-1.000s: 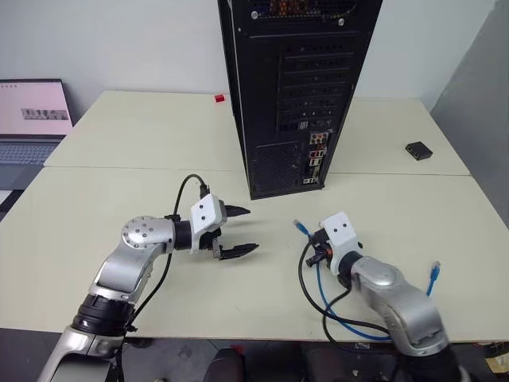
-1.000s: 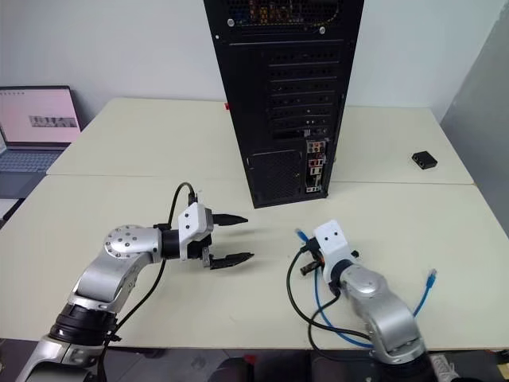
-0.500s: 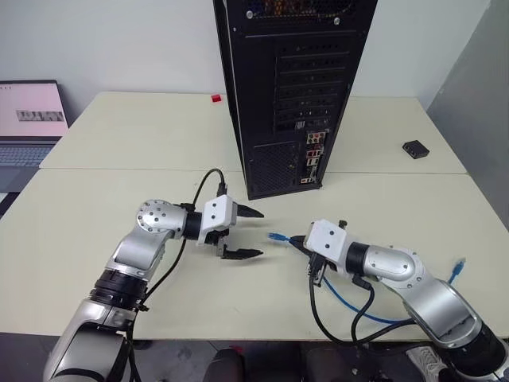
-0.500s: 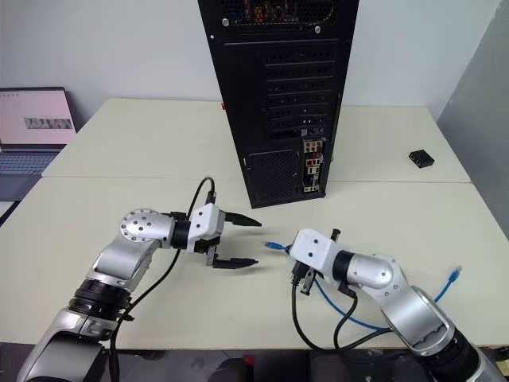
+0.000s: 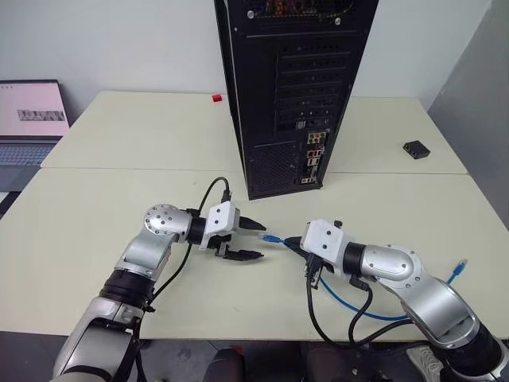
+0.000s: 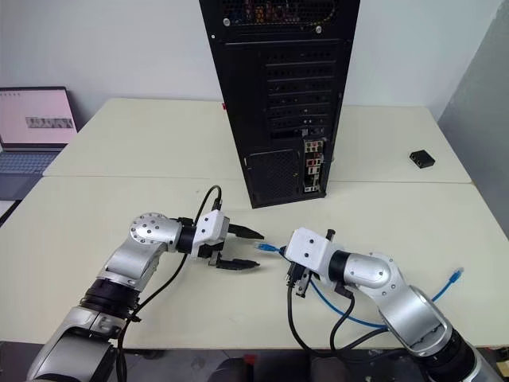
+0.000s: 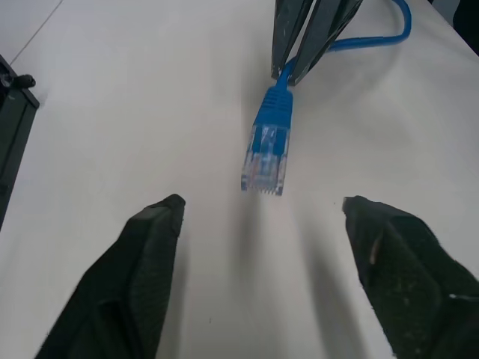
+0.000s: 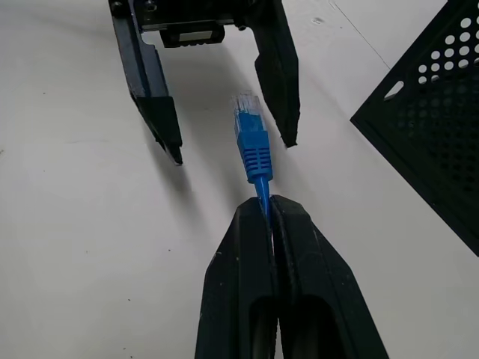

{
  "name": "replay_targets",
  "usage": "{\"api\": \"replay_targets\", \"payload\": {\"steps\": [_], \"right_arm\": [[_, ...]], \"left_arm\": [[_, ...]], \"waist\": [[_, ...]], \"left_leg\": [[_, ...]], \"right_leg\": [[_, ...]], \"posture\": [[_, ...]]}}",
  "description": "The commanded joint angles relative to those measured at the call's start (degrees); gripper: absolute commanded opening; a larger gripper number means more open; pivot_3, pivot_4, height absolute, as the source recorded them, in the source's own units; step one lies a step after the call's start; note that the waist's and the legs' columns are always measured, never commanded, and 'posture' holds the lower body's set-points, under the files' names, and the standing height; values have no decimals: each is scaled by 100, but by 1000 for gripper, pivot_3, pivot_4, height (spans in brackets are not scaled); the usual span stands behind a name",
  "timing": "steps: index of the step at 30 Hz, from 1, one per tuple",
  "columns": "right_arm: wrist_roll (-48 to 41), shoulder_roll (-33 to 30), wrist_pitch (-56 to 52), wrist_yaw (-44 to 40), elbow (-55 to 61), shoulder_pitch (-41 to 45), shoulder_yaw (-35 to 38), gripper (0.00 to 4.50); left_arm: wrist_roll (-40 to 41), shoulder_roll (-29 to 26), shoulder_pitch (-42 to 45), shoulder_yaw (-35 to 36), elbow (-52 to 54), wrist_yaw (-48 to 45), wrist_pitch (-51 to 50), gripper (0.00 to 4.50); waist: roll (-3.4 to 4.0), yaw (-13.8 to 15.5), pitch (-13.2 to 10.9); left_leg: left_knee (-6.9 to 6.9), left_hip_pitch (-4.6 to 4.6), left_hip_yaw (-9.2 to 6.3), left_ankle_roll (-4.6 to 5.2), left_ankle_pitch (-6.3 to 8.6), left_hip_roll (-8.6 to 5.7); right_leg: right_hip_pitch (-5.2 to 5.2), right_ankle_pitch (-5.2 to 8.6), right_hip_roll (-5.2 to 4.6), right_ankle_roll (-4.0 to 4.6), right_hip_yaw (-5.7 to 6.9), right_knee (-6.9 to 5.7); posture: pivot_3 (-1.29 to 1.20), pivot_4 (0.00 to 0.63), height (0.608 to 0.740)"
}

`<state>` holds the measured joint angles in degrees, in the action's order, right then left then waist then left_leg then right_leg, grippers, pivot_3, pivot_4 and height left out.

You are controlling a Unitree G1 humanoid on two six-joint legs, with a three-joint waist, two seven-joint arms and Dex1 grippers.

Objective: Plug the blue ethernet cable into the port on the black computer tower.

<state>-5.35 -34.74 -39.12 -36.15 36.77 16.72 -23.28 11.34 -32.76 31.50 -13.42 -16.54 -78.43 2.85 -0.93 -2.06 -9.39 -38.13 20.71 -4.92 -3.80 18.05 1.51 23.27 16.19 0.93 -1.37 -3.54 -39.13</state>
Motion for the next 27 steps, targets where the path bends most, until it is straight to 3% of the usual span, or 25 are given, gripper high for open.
{"api": "replay_targets", "payload": {"steps": [1, 11, 19, 27], "right_arm": [[20, 50, 29, -24, 251, 100, 54, 0], [58, 53, 37, -20, 233, 78, 25, 0], [68, 33, 58, -32, 197, 54, 18, 0], [74, -13, 102, -50, 150, 34, 54, 0]], "left_arm": [[52, 113, 268, 28, -149, -112, 84, 2491], [96, 211, 358, 102, -222, -259, 180, 209], [78, 138, 374, 76, -301, -395, 215, 209], [-156, 73, 374, 24, -508, -527, 739, 1839]], "waist": [[0, 7, 0], [0, 6, 0], [0, 6, 0], [0, 7, 0]], "left_leg": [[0, 0, 0, 0, 0, 0], [0, 0, -1, 0, 0, 0], [0, 0, -1, 0, 0, 0], [0, 0, -2, 0, 0, 0]], "right_leg": [[0, 0, 0, 0, -1, 0], [0, 0, 0, 0, 0, 0], [0, 0, 0, 0, 0, 0], [0, 0, 0, 0, 1, 0]], "posture": [[0, 150, 740], [0, 150, 740], [0, 150, 740], [0, 150, 740]]}}
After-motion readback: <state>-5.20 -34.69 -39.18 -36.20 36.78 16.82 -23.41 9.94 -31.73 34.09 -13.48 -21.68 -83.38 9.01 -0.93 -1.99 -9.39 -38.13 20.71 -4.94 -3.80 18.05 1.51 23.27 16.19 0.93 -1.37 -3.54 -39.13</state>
